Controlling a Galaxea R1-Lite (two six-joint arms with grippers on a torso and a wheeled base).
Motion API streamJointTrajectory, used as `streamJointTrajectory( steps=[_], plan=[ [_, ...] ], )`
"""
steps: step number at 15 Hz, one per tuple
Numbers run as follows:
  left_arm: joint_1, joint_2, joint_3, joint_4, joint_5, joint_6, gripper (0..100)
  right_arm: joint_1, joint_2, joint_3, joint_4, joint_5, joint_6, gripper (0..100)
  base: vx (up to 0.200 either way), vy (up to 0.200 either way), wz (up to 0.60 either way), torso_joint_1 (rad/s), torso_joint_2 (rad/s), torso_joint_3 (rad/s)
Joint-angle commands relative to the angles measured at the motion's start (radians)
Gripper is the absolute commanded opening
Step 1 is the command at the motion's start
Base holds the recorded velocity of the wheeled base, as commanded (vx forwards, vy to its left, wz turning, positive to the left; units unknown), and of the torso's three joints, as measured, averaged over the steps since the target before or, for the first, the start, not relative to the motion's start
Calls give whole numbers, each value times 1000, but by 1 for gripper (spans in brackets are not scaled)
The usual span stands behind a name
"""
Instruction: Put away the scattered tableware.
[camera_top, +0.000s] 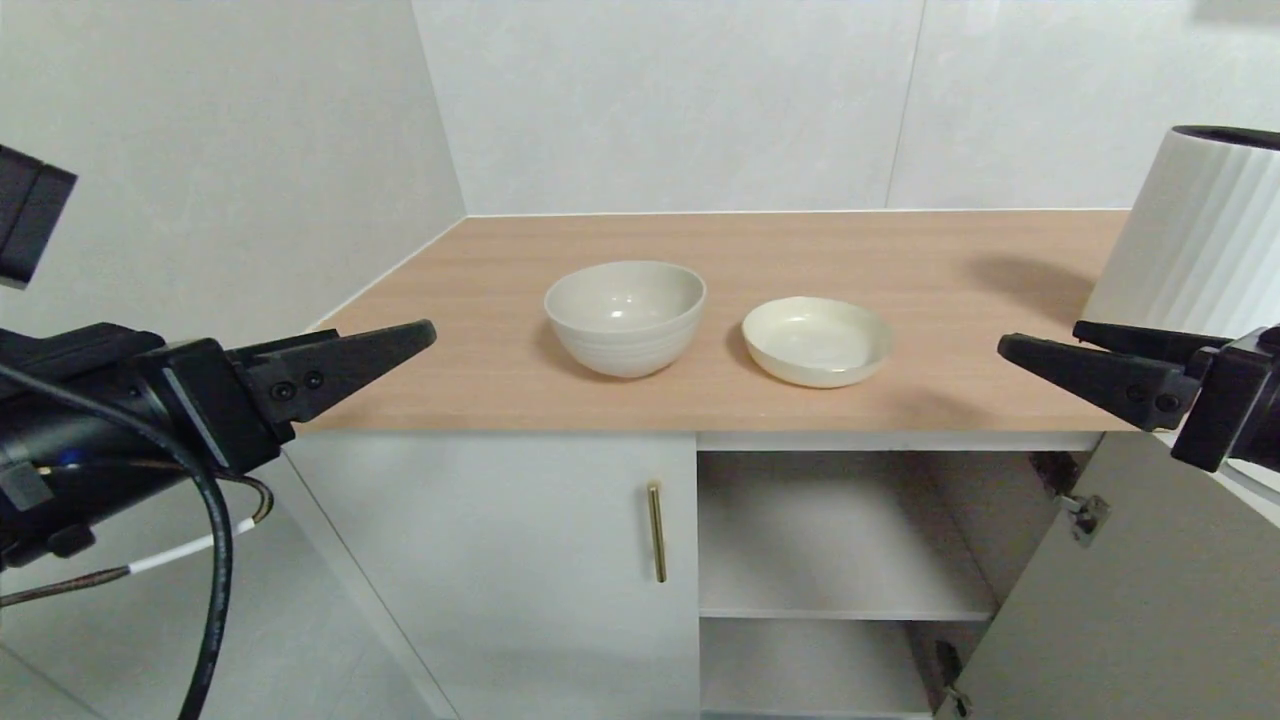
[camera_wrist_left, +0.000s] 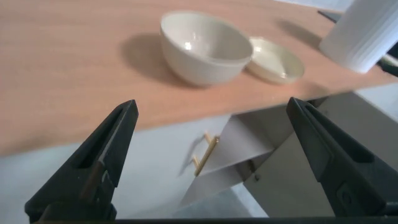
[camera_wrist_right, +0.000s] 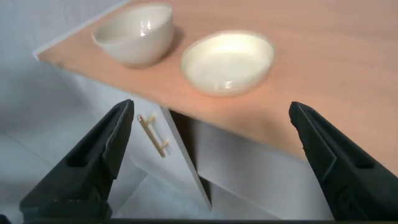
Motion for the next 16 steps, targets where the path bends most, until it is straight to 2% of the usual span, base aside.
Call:
streamJointTrajectory(
  steps=[1, 9, 12, 14, 15, 16],
  plan=[
    [0, 8, 0, 0, 0, -1, 100, 1, 6, 1, 0, -1, -2, 100, 0, 0, 0, 173, -461, -300],
    [0, 19, -14, 2, -1, -1, 100, 1, 27, 9, -4, -1, -28, 100, 0, 0, 0, 191, -469, -286],
    [0, 90, -88, 22, -1, -2, 100, -1, 129, -14, -69, -2, -52, 100, 0, 0, 0, 53, -134, -79],
    [2, 176, -172, 55, 3, -2, 100, -2, 221, -85, -57, -16, -52, 100, 0, 0, 0, 0, 0, 0],
    [0, 218, -227, 91, 9, -2, 100, -12, 271, -174, 17, -57, -48, 100, 0, 0, 0, 0, 0, 0],
    [0, 241, -266, 143, 15, -2, 100, -12, 305, -278, 149, -114, -38, 100, 0, 0, 0, 0, 0, 0]
  ],
)
